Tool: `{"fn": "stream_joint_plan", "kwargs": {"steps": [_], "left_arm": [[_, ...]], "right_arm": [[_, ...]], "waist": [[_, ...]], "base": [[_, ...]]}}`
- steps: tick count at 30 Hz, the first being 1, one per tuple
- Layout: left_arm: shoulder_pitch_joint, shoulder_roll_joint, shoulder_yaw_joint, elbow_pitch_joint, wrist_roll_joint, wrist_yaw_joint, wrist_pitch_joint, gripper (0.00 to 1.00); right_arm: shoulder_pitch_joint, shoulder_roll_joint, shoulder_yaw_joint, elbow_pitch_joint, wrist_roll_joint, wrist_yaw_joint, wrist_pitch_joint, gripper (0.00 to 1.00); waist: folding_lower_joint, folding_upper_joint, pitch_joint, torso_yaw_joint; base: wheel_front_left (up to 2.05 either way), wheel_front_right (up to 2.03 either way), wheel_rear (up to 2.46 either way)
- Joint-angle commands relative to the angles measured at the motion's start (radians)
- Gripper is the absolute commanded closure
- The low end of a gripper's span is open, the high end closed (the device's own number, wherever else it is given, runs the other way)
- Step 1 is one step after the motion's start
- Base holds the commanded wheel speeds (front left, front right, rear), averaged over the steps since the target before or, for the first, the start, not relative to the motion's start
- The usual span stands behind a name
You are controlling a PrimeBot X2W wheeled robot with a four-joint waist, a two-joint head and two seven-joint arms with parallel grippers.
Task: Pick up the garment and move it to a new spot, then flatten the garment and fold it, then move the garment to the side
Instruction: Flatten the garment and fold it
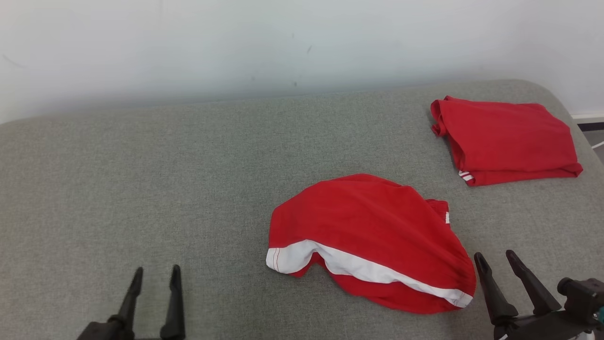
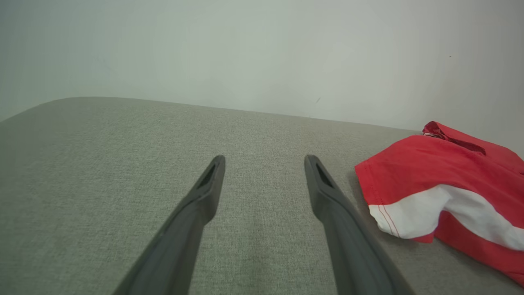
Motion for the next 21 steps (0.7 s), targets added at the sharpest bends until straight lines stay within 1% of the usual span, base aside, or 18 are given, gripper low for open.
{"fn": "stream_joint_plan", "kwargs": {"steps": [1,5,10,16,21], "left_arm": [[0.001,0.000,-0.007,0.013,0.002,-0.009,-0.003,0.00],[-0.021,0.000,-0.057,0.061,-0.001,-0.033,-0.003,0.00],[-0.051,0.000,-0.110,0.115,-0.006,-0.049,-0.003,0.00],[-0.098,0.000,-0.195,0.196,-0.016,-0.080,-0.003,0.00],[-0.157,0.000,-0.245,0.279,-0.026,-0.100,-0.003,0.00]], "right_arm": [[-0.014,0.005,0.001,0.004,-0.008,-0.001,-0.009,0.00],[-0.030,0.025,0.007,0.022,-0.034,-0.001,-0.039,0.00],[-0.058,0.048,0.026,0.035,-0.058,-0.001,-0.090,0.00],[-0.082,0.070,0.055,0.065,-0.069,-0.001,-0.116,0.00],[-0.101,0.076,0.070,0.089,-0.074,-0.001,-0.133,0.00]], "waist": [[0.0001,-0.0001,0.001,0.002],[0.0001,-0.0001,0.006,-0.003],[0.0001,-0.0001,0.013,-0.029],[0.0001,-0.0001,0.023,-0.062],[0.0001,-0.0001,0.035,-0.085]], "base": [[0.00,0.00,0.00],[0.00,0.00,0.00],[0.00,0.00,0.00],[0.00,0.00,0.00],[0.00,0.00,0.00]]}}
